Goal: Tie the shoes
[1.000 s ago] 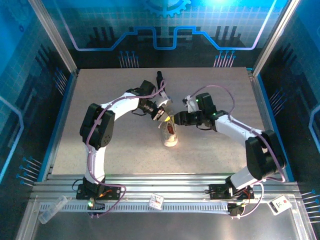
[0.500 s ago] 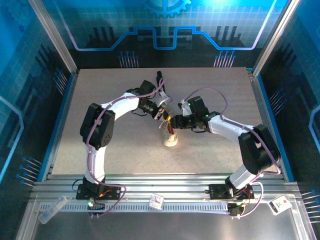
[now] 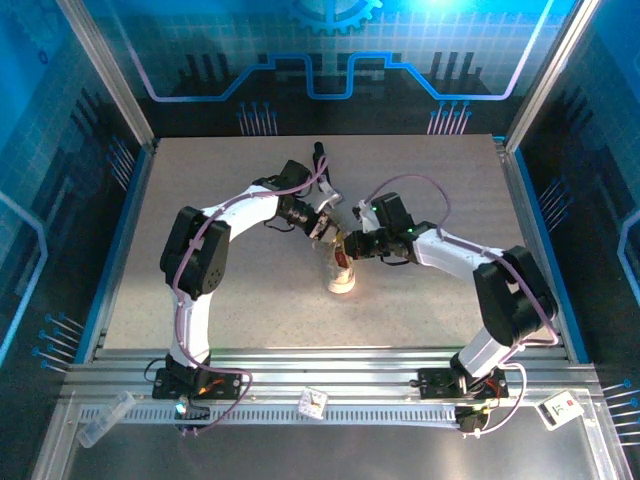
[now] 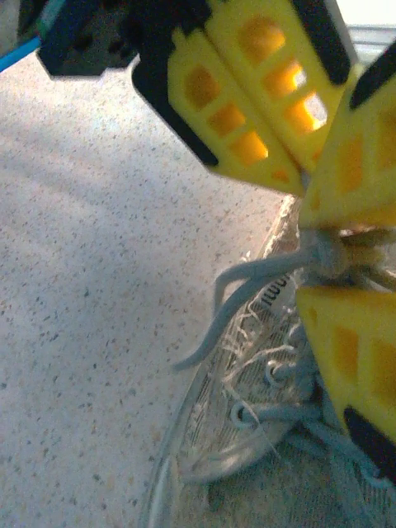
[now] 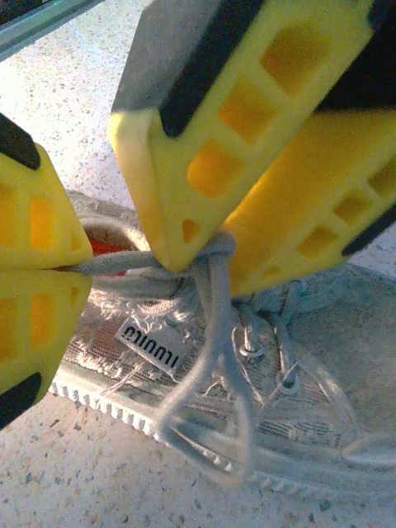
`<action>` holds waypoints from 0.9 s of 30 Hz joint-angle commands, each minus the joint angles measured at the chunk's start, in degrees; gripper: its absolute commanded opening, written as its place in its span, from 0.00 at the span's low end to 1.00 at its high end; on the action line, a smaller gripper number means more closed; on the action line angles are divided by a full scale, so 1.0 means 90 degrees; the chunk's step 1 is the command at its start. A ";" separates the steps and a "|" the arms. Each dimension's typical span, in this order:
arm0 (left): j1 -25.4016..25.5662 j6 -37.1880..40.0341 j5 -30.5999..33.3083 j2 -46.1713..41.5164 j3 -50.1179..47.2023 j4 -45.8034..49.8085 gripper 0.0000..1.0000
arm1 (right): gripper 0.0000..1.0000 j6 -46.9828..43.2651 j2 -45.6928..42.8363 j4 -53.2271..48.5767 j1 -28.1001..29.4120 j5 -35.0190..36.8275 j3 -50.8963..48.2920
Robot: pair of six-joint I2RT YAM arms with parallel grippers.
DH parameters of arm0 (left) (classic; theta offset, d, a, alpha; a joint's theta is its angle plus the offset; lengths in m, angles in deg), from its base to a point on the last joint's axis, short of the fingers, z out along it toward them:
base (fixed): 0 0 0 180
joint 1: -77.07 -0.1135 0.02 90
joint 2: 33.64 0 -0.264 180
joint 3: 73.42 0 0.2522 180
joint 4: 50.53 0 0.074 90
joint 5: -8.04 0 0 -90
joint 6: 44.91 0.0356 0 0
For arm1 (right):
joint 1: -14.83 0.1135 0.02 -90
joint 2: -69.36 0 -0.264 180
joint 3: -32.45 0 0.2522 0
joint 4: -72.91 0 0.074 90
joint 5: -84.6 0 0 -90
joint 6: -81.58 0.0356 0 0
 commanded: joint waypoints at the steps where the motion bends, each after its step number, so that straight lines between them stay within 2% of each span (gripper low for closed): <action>1: -0.0003 0.0007 0.0208 -0.0041 -0.0147 -0.0162 0.30 | 0.05 -0.0127 -0.0346 -0.0178 0.0030 0.0024 -0.0137; 14: 0.0015 0.0036 0.0423 -0.0102 -0.0170 -0.0174 0.33 | 0.04 -0.0145 -0.0801 -0.0468 -0.0227 -0.0097 -0.0726; 20: 0.0022 0.0076 0.0445 -0.0188 -0.0199 -0.0182 0.39 | 0.04 -0.0261 -0.1080 -0.0666 -0.0398 -0.0278 -0.1060; 25: 0.0029 -0.0019 0.0351 -0.0409 -0.0254 -0.0329 0.46 | 0.08 -0.0332 -0.0864 -0.0591 -0.0402 -0.0685 -0.1072; 27: 0.0030 -0.0106 0.0321 -0.0586 -0.0318 -0.0443 0.48 | 0.13 -0.0299 -0.0779 -0.0541 -0.0377 -0.0737 -0.0998</action>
